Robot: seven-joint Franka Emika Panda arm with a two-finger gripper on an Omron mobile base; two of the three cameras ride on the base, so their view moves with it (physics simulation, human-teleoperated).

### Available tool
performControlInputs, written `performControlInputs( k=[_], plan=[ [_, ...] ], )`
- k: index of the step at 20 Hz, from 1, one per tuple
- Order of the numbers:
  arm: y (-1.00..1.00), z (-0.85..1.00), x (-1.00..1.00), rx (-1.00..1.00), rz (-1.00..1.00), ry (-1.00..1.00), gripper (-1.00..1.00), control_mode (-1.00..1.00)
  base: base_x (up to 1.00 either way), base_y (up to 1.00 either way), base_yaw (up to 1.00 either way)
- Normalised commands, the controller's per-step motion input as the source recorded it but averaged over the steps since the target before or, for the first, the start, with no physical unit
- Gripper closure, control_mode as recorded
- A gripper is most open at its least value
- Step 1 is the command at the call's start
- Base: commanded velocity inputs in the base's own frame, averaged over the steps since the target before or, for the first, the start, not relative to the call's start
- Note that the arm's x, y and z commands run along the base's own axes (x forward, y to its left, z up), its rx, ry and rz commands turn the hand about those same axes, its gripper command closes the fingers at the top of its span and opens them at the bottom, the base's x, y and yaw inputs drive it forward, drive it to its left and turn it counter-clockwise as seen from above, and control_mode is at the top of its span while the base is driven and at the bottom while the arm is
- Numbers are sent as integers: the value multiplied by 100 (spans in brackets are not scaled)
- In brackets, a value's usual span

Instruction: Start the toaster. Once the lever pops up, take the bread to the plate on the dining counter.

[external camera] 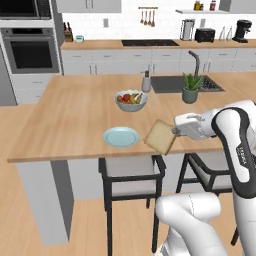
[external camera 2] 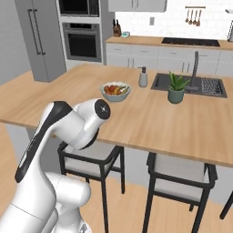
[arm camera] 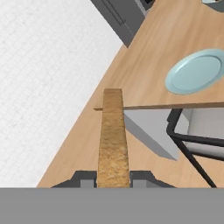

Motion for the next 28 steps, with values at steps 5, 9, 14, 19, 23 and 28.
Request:
performControlInputs(
  k=[5,9,14,19,23,28],
  plan=[
    [0,0,0,0,0,0,100,100,34,0,0],
    [0,0,0,0,0,0,100,100,11,0,0],
    [2,-14,38,-4,0,0,100,-100,4,0,0],
    [14,-28,84,-10,-5,0,100,-100,0,0,0],
    [22,-44,92,-7,-7,0,100,-100,0,0,0],
    [32,-38,77,-11,-6,0,100,-100,0,0,0]
  ],
)
